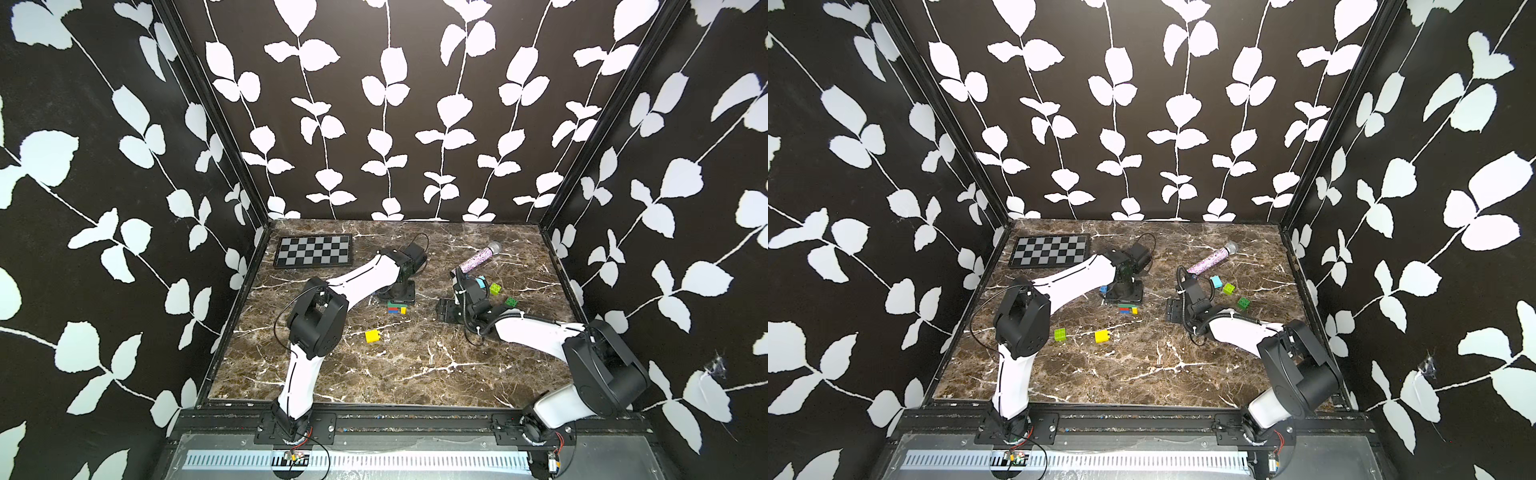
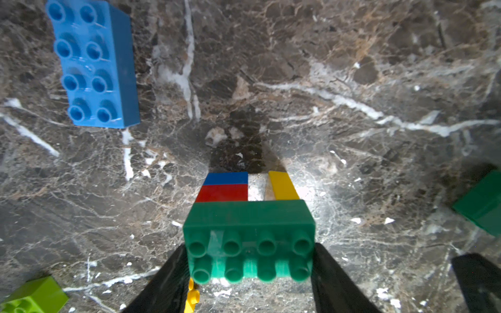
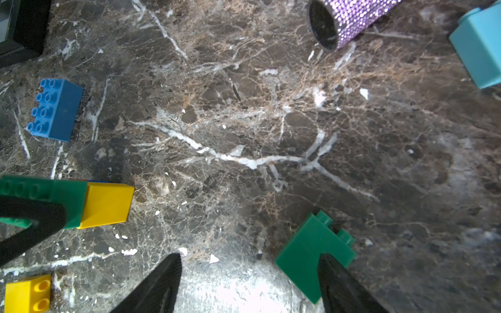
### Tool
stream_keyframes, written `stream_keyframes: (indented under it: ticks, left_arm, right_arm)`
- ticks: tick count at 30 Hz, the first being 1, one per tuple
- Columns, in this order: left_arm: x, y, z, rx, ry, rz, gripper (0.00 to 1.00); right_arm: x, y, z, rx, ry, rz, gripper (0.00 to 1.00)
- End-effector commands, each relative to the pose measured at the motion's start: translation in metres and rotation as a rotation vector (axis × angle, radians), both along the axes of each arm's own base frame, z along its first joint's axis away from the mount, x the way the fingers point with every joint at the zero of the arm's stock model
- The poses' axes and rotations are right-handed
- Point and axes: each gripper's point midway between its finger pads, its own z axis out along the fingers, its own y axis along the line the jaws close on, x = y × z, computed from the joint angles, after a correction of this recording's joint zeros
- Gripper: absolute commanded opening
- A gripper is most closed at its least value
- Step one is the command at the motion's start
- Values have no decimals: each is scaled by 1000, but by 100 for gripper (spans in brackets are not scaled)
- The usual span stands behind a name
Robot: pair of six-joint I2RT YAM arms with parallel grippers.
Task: Assemble the letter h with lego
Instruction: Assemble the lego brick with the lego brick.
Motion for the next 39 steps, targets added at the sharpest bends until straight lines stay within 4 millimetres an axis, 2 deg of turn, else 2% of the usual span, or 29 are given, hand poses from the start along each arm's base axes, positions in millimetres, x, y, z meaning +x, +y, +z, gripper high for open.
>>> stream_keyframes:
  ticks: [1,10,15,21,24,29,35,39]
  left_arm:
    - [-4,8,-6,70,18,-20,0]
    - [-14,-4,-20,93,86,-116,0]
    - [-15,-4,-24,106,103,-179,0]
    - [-17,6,-25,177,139,-235,0]
    - [-18,3,-25,158,150,-248,0]
    - [-14,-6,-15,108,135,-246,0]
    - [-10,-27,6,-23,91,-197,0]
    - [-4,-23,19,-39,50,-143,0]
  right_arm:
    - [6,6,12,27,-23,-10,79]
    - [7,4,14,23,-30,-13,79]
    - [7,5,14,25,-30,-11,79]
    - [6,5,15,25,-29,-9,78]
    - [7,5,16,26,-32,-8,79]
    - [7,5,16,25,-34,-8,78]
    - [6,6,17,30,-33,-2,78]
    - [6,7,16,30,-32,2,78]
